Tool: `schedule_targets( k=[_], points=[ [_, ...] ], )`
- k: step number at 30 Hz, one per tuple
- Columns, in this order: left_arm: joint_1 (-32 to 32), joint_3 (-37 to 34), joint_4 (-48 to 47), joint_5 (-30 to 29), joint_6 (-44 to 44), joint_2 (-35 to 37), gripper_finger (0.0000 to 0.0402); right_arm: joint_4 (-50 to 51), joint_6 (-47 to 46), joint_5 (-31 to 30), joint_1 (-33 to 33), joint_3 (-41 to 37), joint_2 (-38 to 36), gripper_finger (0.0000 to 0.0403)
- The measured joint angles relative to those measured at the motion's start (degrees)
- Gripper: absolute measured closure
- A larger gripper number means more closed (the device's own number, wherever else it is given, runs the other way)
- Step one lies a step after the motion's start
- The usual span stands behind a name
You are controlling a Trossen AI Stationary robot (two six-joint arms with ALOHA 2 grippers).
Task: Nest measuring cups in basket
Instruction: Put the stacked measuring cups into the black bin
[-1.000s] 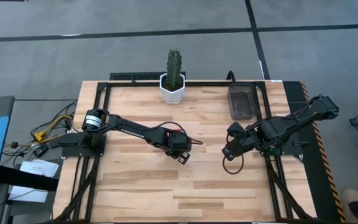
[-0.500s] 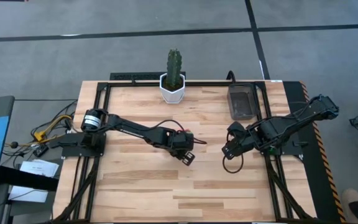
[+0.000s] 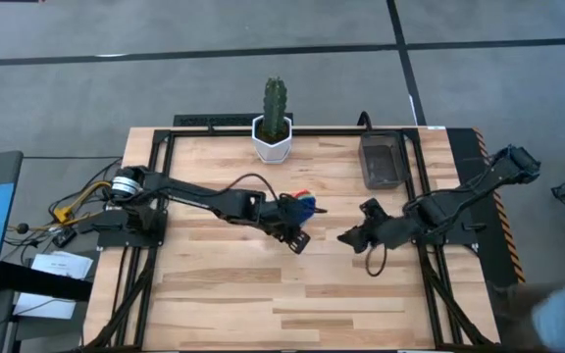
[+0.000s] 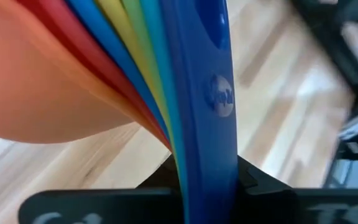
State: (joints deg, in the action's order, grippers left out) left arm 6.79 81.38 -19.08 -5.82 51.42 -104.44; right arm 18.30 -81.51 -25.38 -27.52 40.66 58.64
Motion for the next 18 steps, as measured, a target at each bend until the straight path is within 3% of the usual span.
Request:
schedule_targets(
  k=[4,9,13,18],
  points=[
    [-0.2,0.0,6.2,1.7,-2.4,1.0,0.0375,-17.8,-0.2,-6.0,-1.6,-8.1,-1.7,0.0157],
    [-1.7,0.0,12.0,6.5,-4.2,1.4,0.0380,-23.2,1.1,-13.3,-3.6,-9.4,-2.4,0.0157],
    [-4.2,0.0,13.5,10.1,-5.4,1.4,0.0371,-19.2,5.2,-19.5,-5.0,-6.2,-5.0,0.0158],
    [-7.7,0.0,14.9,13.8,-8.7,1.4,0.0380,-1.5,6.1,-25.0,-3.8,-0.1,-10.0,0.0170]
  ],
)
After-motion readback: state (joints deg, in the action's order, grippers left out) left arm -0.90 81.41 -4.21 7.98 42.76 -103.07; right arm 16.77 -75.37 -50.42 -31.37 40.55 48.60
